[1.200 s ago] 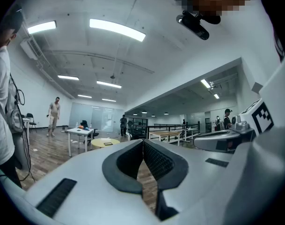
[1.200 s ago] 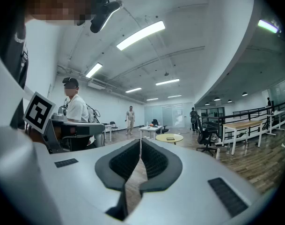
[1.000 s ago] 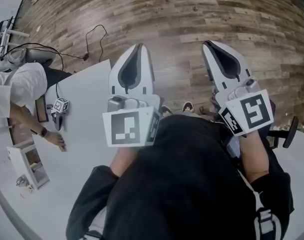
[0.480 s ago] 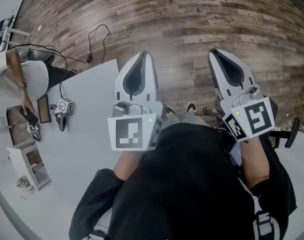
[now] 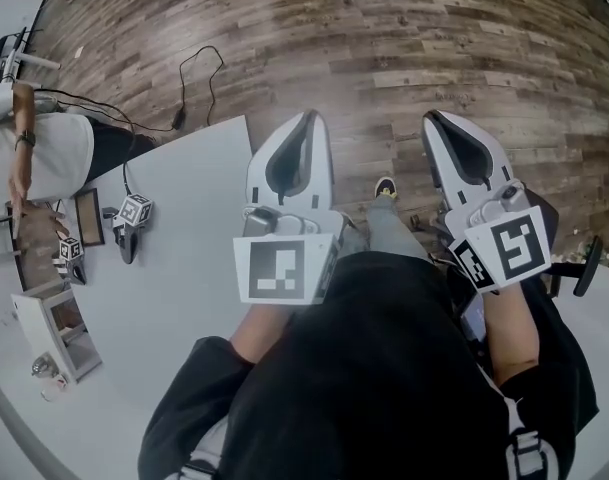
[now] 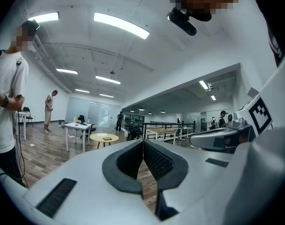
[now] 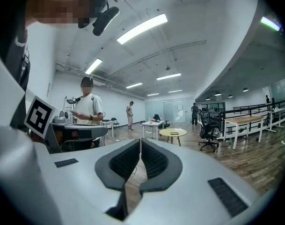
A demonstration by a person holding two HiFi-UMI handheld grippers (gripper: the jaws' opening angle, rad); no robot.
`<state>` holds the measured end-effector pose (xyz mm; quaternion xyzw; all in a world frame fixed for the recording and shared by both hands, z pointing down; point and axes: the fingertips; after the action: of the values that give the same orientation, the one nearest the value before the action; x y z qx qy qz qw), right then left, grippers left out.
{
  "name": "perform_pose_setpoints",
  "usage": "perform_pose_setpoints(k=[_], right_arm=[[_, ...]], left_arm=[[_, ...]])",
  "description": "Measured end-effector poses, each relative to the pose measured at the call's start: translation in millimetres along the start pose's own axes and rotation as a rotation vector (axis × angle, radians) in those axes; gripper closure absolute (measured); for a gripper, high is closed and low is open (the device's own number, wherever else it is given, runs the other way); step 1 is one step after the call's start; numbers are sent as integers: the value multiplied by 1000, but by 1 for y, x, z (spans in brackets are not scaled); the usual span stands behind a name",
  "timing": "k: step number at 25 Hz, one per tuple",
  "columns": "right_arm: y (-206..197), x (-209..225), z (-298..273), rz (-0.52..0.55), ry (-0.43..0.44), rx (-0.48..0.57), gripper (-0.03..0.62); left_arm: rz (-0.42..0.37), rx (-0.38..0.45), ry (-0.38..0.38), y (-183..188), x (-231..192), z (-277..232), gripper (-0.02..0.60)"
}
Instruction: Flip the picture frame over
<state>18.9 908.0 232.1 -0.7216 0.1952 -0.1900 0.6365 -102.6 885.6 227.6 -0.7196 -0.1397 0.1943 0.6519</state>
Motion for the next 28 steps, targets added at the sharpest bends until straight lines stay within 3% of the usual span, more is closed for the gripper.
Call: perform_pose_setpoints(k=[13, 28], right_arm=[[7, 47, -60, 0, 55, 25, 569], [4, 187, -110, -75, 110, 36, 571]], left_arm=[[-28, 0, 21, 10, -15, -71, 558], [-94, -17, 78, 20, 8, -210, 558]])
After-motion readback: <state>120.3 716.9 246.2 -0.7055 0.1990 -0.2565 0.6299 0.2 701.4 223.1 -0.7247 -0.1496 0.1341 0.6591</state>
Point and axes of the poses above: the fingertips, and each gripper's own axes: z backward along the fingers, x to its right, y out of its top, and after that the axes turned 3 degrees about y, right-handed
